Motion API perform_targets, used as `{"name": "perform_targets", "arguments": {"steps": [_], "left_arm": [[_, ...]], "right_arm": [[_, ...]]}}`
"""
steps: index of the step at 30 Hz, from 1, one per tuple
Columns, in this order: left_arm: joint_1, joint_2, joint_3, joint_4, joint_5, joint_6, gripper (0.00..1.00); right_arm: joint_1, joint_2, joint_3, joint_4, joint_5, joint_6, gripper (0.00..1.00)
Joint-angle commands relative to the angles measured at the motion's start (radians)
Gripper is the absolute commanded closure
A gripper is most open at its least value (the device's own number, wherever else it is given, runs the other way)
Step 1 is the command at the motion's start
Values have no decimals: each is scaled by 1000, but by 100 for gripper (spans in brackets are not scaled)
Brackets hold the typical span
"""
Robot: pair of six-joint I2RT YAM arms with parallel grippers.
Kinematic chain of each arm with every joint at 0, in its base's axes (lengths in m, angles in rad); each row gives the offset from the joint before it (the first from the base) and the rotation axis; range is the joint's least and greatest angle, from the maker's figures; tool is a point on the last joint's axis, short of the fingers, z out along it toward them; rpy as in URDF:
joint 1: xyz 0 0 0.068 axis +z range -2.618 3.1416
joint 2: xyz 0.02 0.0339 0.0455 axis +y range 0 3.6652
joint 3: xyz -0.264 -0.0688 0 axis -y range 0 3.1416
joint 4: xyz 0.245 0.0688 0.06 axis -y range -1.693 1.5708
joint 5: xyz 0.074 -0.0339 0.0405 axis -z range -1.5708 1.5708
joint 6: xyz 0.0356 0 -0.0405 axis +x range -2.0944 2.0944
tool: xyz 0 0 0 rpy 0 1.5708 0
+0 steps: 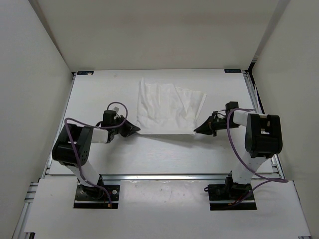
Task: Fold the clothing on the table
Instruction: Flatten the skirt out
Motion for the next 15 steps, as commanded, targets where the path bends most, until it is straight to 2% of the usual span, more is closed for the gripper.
{"name": "perform_targets", "arguments": {"steps": [1, 5, 10, 13, 15], "left_arm": [[60, -132, 71, -247, -86, 163, 100], [139, -183, 86, -280, -5, 163, 100], [139, -197, 167, -318, 61, 160, 100], [137, -148, 295, -344, 66, 192, 100], [142, -76, 439, -358, 70, 206, 100]], "right_arm": [[-42, -43, 32, -19, 5, -29, 100], [-38, -43, 55, -33, 40, -45, 100], [-13, -29, 152, -55, 122, -51, 100], [-16, -1, 265, -47, 157, -51, 100], [-15, 58, 458, -108, 233, -86, 100]]}}
